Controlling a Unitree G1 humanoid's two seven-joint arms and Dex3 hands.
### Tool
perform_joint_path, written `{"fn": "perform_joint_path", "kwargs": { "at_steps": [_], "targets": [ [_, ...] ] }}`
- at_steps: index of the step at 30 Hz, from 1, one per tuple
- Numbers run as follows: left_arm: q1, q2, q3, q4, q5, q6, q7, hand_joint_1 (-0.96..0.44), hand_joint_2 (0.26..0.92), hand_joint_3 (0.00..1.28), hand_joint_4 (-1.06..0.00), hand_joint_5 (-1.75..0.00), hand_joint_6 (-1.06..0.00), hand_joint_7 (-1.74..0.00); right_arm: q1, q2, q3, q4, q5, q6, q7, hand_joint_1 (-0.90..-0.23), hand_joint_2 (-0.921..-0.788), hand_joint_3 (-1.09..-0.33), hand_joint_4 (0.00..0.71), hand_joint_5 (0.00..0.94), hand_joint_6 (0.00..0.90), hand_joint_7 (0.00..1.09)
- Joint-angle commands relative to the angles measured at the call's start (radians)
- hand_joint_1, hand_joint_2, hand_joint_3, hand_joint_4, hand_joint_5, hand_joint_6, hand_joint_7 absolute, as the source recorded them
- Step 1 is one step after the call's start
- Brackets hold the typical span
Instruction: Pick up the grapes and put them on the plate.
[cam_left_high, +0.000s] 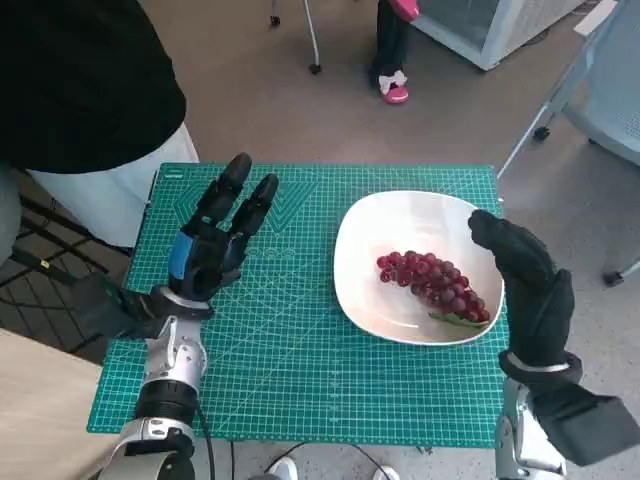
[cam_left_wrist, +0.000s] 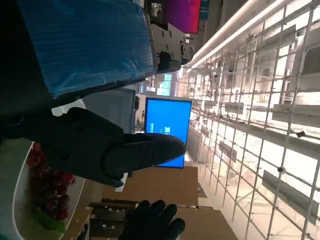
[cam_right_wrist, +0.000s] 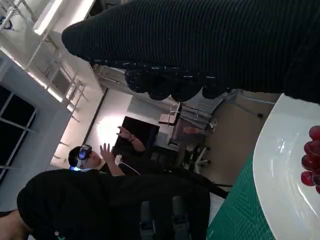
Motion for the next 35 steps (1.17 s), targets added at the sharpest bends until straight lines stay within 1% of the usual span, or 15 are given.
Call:
{"fn": "perform_joint_path", "kwargs": {
  "at_steps": [1,13,22,35],
  "targets": [
    [0.025,0.001,-0.001,-0.022,-0.006,0.015,-0.010,-0.68,0.921,0.50,-0.20,-0.01,-0.26,-0.03,0.012,0.007,0.003,0.007,-0.010,0.014,-0.007,-0.622,-0.921,-0.858,0.435,0.000,0.199,0.19],
    [0.047,0.004,-0.001,-0.032,-0.007,0.045,-0.013,-0.68,0.921,0.50,-0.20,-0.01,-0.27,-0.02,0.013,0.010,0.003,0.003,-0.017,0.017,-0.014,-0.611,-0.921,-0.863,0.434,0.000,0.197,0.19],
    [0.060,0.003,-0.002,-0.056,-0.006,0.062,-0.003,-0.67,0.921,0.50,-0.21,-0.01,-0.30,-0.03,0.016,0.012,0.008,-0.006,-0.024,0.021,-0.021,-0.610,-0.921,-0.865,0.433,0.000,0.194,0.19],
    [0.070,0.003,-0.002,-0.063,0.001,0.048,-0.001,-0.67,0.921,0.49,-0.21,0.00,-0.31,-0.03,0.019,0.013,0.010,-0.013,-0.028,0.027,-0.021,-0.608,-0.921,-0.869,0.430,0.000,0.189,0.20]
  ]
}}
